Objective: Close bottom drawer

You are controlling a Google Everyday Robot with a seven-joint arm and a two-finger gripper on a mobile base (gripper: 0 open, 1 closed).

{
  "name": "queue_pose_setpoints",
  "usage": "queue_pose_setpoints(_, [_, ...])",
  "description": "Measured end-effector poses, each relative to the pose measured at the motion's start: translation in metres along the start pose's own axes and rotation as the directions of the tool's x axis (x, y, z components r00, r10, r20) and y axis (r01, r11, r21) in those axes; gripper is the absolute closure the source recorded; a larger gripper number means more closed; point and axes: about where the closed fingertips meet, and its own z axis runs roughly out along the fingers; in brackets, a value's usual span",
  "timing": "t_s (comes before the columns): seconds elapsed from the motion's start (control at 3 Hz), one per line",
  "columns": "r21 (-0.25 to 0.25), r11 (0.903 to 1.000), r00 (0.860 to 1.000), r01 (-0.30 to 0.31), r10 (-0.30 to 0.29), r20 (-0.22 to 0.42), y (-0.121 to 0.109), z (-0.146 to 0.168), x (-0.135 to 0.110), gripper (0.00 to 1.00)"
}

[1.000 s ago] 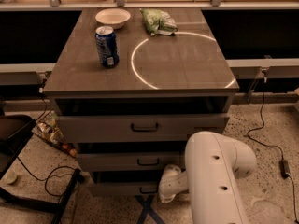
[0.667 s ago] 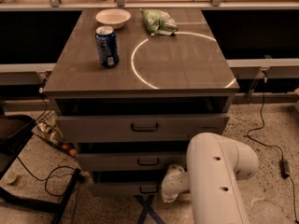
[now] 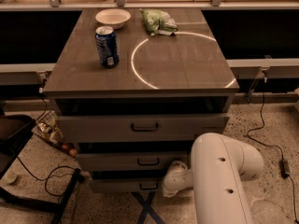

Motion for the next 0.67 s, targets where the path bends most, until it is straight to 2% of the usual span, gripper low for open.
queue_pose_setpoints(0.33, [0.032,0.9994,0.999,-0.011,0.010,0.035,-0.0243,0.0004,-0.0068,1.00])
queue_pose_setpoints(0.67, [0.032,0.9994,0.999,-0.012,0.010,0.037,-0.0247,0.0006,-0.0071,1.00])
